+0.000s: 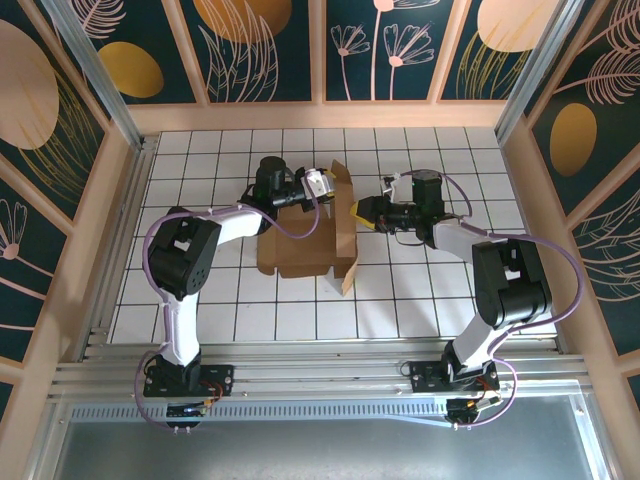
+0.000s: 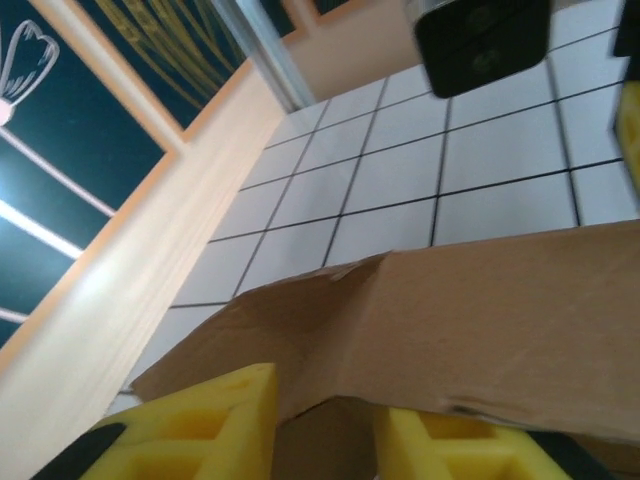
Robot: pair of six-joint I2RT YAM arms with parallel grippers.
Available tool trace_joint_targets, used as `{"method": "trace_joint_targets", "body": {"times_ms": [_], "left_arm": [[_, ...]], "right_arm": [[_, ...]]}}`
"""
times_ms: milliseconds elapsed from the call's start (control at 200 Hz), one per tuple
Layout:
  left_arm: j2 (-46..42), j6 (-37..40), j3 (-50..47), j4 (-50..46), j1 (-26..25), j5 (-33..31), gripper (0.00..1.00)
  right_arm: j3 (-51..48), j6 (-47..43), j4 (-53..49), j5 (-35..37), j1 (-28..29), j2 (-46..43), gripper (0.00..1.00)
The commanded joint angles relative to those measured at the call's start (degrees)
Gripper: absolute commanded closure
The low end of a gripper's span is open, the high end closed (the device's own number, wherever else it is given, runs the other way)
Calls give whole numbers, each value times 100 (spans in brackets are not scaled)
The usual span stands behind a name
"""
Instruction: Fold the paper box
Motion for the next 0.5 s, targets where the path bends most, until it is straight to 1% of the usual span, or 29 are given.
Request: {"method": "trace_joint_targets", "body": {"times_ms": [0,55,115,160,215,310,365,405,496], "left_arm": [[139,-413,234,-54,-16,897,80],[121,-595,228,24,-11,880,85],[94,-842,195,154,-16,894,86],[66,-1190,196,278,-15,890,88],[78,-1682,336,181,-16,919,88],[197,-2398,833,-566,-16,1186,87],[286,-2963,1028,-791,-16,1390,86],[336,-3178,1069,-784,-29,1480,85],[360,-3754,905,-403,-33,1379,86]], "right_arm": [[144,-5,-36,-4,66,103,60],[143,0,-29,4,74,102,60],[135,-5,-19,20,77,113,60],[135,8,-19,30,77,121,60],[135,4,-19,44,75,125,60],[135,8,-12,76,85,137,60],[133,8,-1,83,94,141,60],[128,12,12,87,94,146,60],[142,13,4,101,103,157,60]]}}
